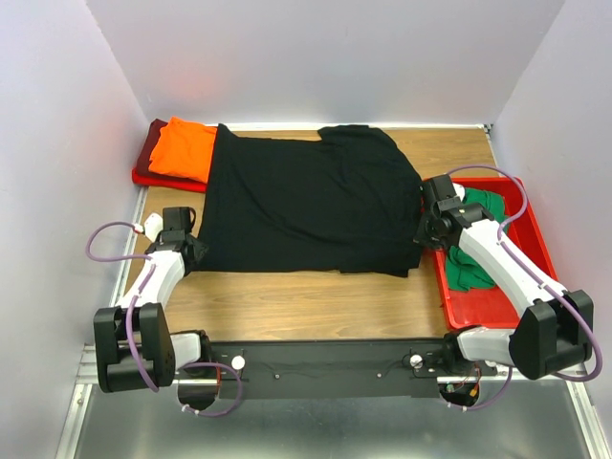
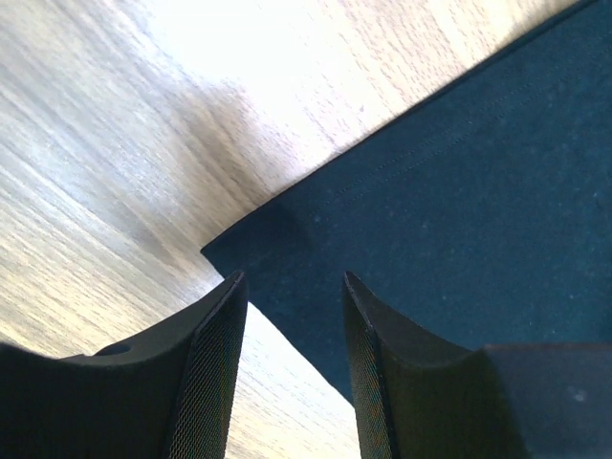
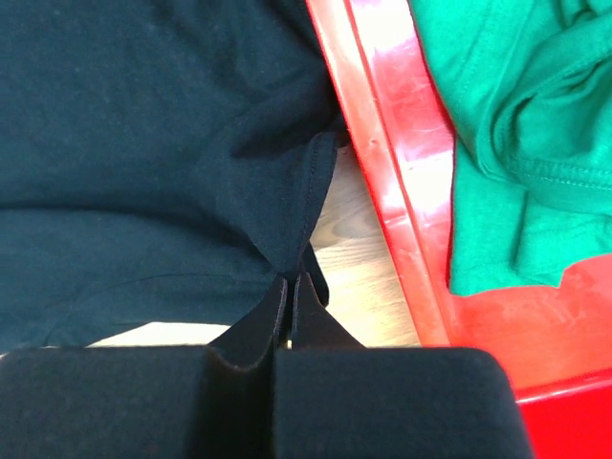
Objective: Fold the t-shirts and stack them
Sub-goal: Flatten the tshirt out
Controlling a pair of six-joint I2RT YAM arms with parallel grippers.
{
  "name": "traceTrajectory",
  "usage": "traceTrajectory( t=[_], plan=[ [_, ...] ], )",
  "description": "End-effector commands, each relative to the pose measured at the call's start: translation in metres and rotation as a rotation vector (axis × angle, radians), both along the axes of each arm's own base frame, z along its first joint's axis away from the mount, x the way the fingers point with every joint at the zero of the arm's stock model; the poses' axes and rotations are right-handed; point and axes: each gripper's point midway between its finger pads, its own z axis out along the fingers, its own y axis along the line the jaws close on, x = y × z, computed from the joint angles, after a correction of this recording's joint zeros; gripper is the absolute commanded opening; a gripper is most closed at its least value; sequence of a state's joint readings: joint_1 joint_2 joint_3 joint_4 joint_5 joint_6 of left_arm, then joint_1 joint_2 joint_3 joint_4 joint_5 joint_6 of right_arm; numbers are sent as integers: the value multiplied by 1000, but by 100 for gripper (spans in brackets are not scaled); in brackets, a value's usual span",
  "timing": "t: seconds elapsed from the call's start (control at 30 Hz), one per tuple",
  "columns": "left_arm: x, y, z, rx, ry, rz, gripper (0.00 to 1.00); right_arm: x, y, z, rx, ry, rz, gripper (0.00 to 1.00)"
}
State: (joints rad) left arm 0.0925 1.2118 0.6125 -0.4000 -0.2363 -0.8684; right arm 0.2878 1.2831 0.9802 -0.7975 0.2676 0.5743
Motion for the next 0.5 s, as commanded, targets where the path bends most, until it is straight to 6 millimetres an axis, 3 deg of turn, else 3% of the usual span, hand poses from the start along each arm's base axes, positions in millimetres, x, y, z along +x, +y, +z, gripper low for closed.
traceTrajectory(
  t=[0.0, 0.47],
  plan=[
    [-9, 12, -7, 33, 21, 84, 52, 4, 4, 2, 26, -24, 20, 0],
    [-14, 24, -33, 78, 86, 117, 51, 2, 7, 4, 48, -46, 36, 1]
  ],
)
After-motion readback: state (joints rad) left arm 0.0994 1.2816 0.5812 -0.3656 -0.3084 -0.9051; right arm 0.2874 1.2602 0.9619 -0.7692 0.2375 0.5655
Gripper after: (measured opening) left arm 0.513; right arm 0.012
